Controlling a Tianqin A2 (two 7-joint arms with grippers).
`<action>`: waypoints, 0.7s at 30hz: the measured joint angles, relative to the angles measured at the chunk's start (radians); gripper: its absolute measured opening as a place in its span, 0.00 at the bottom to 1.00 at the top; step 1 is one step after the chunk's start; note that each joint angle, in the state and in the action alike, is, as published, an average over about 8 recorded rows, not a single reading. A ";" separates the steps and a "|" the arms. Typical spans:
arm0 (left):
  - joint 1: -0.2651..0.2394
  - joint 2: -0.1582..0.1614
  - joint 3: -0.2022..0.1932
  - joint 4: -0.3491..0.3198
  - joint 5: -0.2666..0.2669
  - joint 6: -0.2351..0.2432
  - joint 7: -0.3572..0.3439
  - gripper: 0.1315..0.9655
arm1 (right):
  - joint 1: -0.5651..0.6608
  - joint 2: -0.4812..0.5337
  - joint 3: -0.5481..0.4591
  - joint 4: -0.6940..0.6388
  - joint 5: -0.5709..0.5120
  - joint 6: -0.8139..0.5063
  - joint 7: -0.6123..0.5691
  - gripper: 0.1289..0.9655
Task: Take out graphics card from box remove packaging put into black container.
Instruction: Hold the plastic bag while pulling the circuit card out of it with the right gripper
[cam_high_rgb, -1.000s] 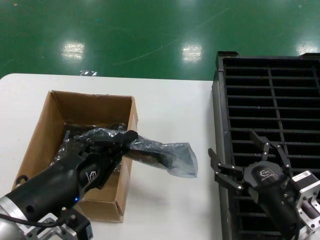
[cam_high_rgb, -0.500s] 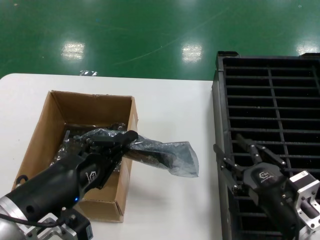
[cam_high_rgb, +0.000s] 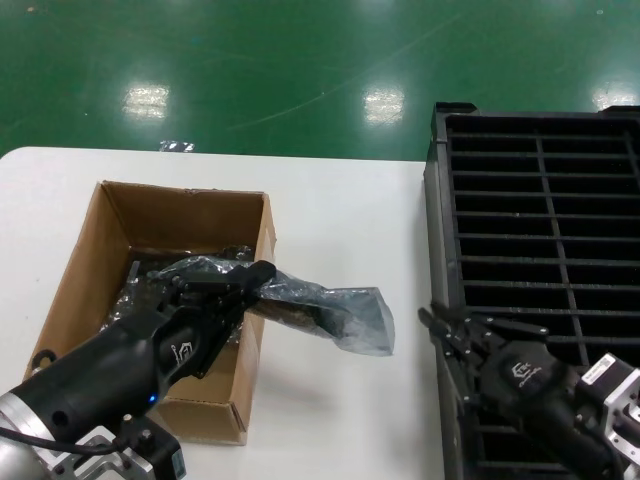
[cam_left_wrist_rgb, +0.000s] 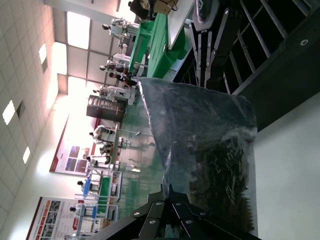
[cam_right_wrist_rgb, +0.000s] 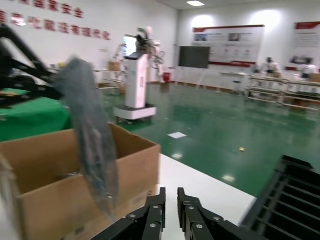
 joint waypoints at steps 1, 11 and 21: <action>0.000 0.000 0.000 0.000 0.000 0.000 0.000 0.01 | 0.002 0.004 0.001 -0.002 0.007 -0.017 -0.009 0.11; 0.000 0.000 0.000 0.000 0.000 0.000 0.000 0.01 | 0.033 0.032 -0.014 -0.022 0.041 -0.147 -0.060 0.02; 0.000 0.000 0.000 0.000 0.000 0.000 0.000 0.01 | 0.074 0.034 -0.035 -0.046 0.038 -0.186 -0.067 0.00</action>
